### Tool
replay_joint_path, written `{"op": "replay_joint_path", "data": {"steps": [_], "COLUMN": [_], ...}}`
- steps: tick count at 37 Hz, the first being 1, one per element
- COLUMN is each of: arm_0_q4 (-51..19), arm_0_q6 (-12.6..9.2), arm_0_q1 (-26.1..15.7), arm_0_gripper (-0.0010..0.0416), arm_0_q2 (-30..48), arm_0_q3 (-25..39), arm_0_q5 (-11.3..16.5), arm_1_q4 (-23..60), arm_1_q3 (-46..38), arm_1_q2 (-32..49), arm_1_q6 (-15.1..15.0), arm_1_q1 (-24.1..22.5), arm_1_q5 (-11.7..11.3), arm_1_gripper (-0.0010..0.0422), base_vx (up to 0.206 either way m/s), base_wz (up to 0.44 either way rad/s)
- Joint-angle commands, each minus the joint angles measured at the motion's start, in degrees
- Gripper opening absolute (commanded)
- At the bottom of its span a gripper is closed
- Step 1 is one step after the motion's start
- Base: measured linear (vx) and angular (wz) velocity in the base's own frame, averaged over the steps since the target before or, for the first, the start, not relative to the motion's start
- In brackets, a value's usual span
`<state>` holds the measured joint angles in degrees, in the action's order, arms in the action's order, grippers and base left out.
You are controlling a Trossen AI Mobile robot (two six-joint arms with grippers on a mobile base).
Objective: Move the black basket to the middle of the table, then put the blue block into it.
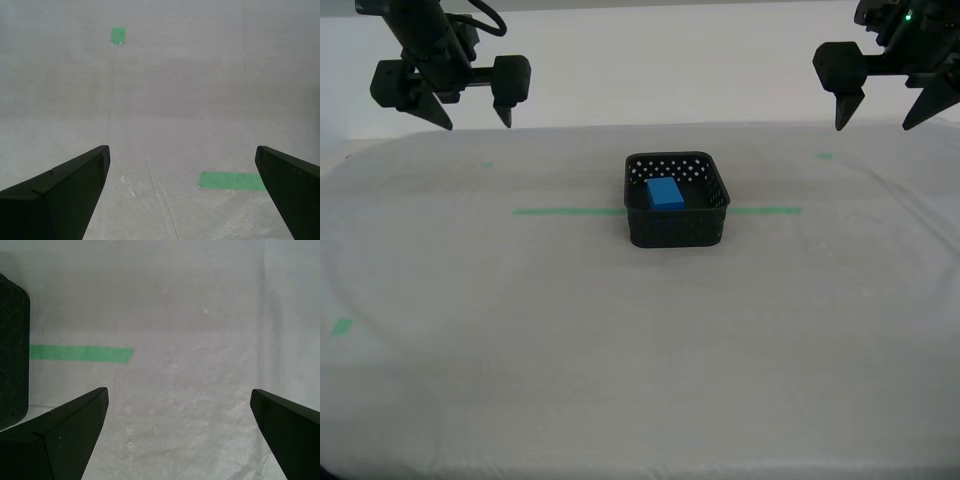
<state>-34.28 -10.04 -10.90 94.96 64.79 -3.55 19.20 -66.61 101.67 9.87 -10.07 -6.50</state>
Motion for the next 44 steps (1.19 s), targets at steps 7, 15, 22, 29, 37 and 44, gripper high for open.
{"op": "replay_joint_path", "data": {"steps": [7,15,22,29,37,44], "arm_0_q4": [0.0,0.0,0.0,0.0,0.0,0.0], "arm_0_q6": [0.0,0.0,0.0,0.0,0.0,0.0], "arm_0_q1": [0.0,0.0,0.0,0.0,0.0,0.0], "arm_0_gripper": [0.0399,0.0399,0.0398,0.0399,0.0399,0.0398], "arm_0_q2": [0.0,0.0,0.0,0.0,0.0,0.0], "arm_0_q3": [0.0,0.0,0.0,0.0,0.1,0.1], "arm_0_q5": [-0.2,-0.1,-0.2,-0.2,-0.2,-0.2], "arm_1_q4": [-0.1,-0.1,-0.1,-0.1,-0.1,-0.1], "arm_1_q3": [0.0,0.0,0.0,0.0,0.0,0.0], "arm_1_q2": [0.0,0.0,0.0,0.0,0.0,0.0], "arm_1_q6": [-0.2,-0.2,-0.2,-0.2,-0.2,-0.2], "arm_1_q1": [0.0,0.0,0.0,0.0,0.0,0.0], "arm_1_q5": [0.1,0.1,0.1,0.1,0.1,0.1], "arm_1_gripper": [0.0400,0.0400,0.0400,0.0400,0.0400,0.0400], "base_vx": [0.000,0.000,0.000,0.000,0.000,0.000], "base_wz": [0.000,0.000,0.000,0.000,0.000,0.000]}}
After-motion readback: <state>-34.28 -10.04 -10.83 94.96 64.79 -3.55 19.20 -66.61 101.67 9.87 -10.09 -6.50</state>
